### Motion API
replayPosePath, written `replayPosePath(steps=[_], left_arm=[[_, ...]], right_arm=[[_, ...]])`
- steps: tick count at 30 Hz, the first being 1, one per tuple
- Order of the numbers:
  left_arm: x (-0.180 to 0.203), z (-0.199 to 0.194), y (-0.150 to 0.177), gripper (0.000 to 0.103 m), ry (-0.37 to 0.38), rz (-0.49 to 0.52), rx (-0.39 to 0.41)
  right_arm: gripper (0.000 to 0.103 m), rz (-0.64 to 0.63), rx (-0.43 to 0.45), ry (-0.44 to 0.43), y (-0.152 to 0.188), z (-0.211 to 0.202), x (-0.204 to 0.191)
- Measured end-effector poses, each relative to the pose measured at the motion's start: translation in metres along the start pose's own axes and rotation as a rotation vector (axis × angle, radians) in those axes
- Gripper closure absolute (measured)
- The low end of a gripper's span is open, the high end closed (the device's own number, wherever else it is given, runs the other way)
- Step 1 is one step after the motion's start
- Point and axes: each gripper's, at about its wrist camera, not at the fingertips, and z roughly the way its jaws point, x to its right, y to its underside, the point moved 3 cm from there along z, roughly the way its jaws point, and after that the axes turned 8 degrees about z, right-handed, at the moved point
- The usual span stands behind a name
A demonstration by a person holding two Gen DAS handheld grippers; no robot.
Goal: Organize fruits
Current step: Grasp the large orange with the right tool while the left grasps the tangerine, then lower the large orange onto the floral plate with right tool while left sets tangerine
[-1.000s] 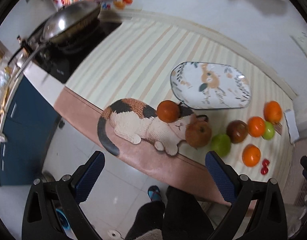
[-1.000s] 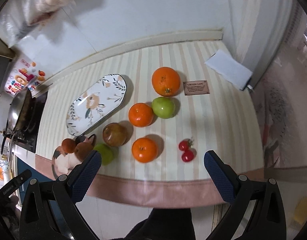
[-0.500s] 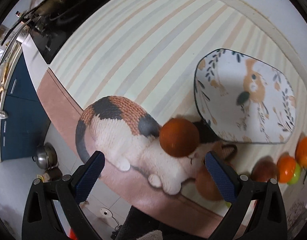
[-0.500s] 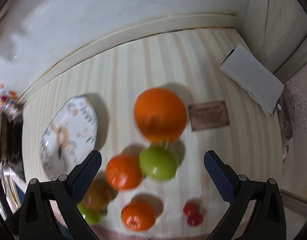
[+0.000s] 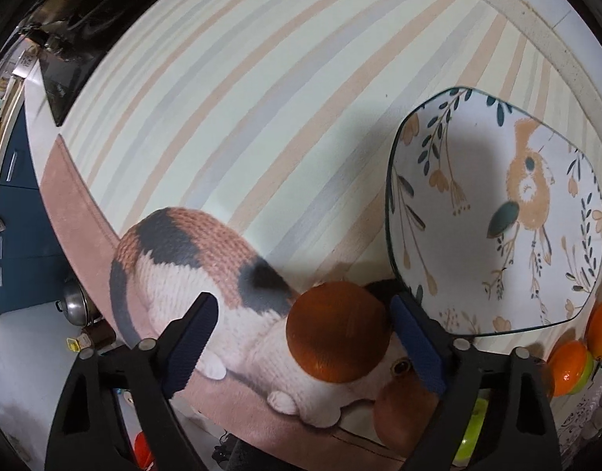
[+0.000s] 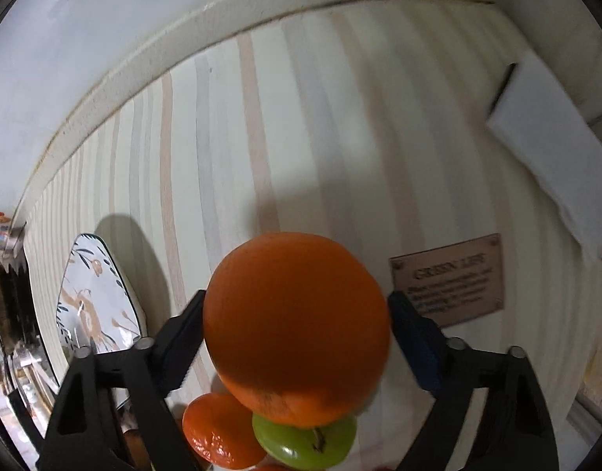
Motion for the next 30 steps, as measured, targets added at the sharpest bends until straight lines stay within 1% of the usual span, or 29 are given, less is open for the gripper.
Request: replayPosePath(steps=[2, 4, 5, 6, 7, 12, 14, 19, 21, 24, 26, 28, 30], left_arm=[[-0.001, 0.002, -0.001, 0.025, 0.018, 0.002, 0.001], [0.002, 0.004, -0.003, 0.039, 0.050, 0.012, 0.000], [0.003, 0.005, -0.004, 0.043, 0.070, 0.015, -0.001], [0.003, 0.006, -0.003, 0.049, 0.084, 0.019, 0.002], [0.004, 0.006, -0.003, 0.051, 0.095, 0.023, 0.006], [0.005, 0.002, 0.001, 0.053, 0.080, 0.030, 0.022], [0.003, 0.000, 0.003, 0.053, 0.070, 0.029, 0.026], [-0.001, -0.024, 0.009, 0.053, 0.075, 0.018, 0.064], [0.004, -0.037, 0.010, 0.053, 0.091, 0.018, 0.089], [0.010, -0.067, 0.000, 0.053, 0.135, 0.023, 0.143], [0.028, -0.088, -0.016, 0.053, 0.171, 0.036, 0.175], [0.033, -0.097, -0.032, 0.053, 0.211, 0.048, 0.196], [0.046, -0.099, -0.050, 0.053, 0.233, 0.072, 0.204]], right_arm=[[0.020, -0.012, 0.007, 0.006, 0.000, 0.004, -0.003], [0.021, -0.026, 0.018, 0.010, -0.001, 0.006, -0.006], [0.021, -0.034, 0.021, 0.013, -0.001, 0.006, -0.007], [0.021, -0.043, 0.023, 0.016, -0.002, 0.007, -0.009], [0.021, -0.046, 0.024, 0.018, -0.002, 0.008, -0.010], [0.022, -0.076, 0.030, 0.023, 0.004, 0.012, -0.017], [0.022, -0.086, 0.029, 0.031, 0.012, 0.011, -0.018], [0.022, -0.116, 0.027, -0.005, 0.028, 0.001, -0.030], [0.022, -0.139, 0.021, -0.040, 0.034, -0.006, -0.045], [0.022, -0.192, 0.017, -0.091, 0.047, -0.021, -0.070], [0.022, -0.246, 0.016, -0.124, 0.059, -0.031, -0.093], [0.022, -0.306, 0.009, -0.154, 0.065, -0.032, -0.122], [0.022, -0.365, 0.002, -0.166, 0.070, -0.027, -0.151]])
